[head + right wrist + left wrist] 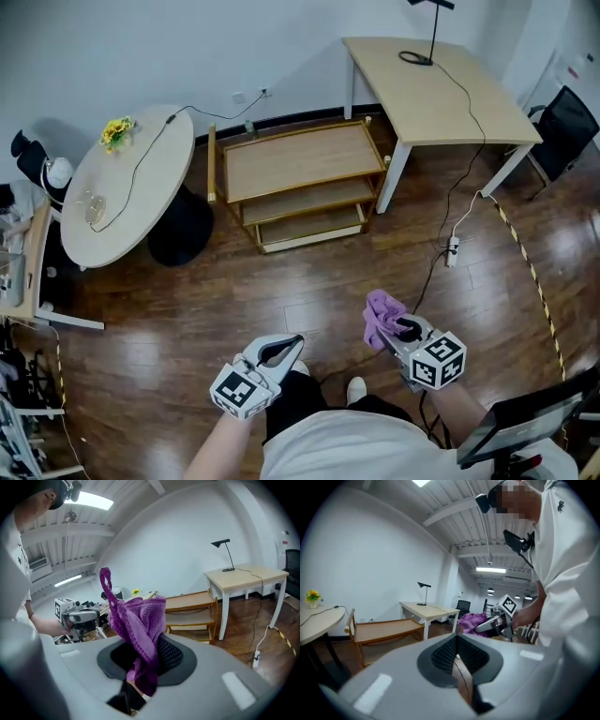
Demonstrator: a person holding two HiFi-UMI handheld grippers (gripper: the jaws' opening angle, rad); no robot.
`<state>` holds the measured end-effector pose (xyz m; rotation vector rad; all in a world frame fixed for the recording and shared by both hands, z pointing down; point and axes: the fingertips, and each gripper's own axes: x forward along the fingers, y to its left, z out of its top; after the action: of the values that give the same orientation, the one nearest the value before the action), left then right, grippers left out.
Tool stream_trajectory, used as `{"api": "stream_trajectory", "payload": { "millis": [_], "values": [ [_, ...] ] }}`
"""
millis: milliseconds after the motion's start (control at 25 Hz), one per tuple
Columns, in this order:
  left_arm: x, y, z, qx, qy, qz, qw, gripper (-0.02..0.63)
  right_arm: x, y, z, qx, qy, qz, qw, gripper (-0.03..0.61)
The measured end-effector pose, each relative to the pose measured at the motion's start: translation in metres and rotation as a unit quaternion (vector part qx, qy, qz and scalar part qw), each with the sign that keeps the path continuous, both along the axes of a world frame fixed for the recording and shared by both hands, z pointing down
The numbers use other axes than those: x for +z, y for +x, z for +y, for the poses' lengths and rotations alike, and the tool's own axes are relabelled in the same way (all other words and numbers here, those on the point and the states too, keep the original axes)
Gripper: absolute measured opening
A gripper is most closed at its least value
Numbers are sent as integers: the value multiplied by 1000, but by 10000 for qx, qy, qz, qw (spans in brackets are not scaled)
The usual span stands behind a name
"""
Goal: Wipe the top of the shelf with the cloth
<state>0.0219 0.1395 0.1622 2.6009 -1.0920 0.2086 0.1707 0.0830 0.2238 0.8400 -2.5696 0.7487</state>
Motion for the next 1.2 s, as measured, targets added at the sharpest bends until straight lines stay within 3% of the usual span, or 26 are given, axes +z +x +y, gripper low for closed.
{"api": "stream_trajectory", "payload": {
  "millis": [240,760,1000,1200],
  "values": [
    [-36,69,55,-50,-34,279,9996,18,-48,62,42,-241,530,-50,9983,100],
    [-93,135,101,310,374,-163,9987,18,-97,153,104,409,776,-607,9943,100],
    [-118,149,116,554,631,-43,9965,18,-111,159,121,543,943,-585,9923,100],
    [-130,127,135,693,784,-78,9945,18,-132,140,130,671,1259,-612,9879,101]
  ]
}}
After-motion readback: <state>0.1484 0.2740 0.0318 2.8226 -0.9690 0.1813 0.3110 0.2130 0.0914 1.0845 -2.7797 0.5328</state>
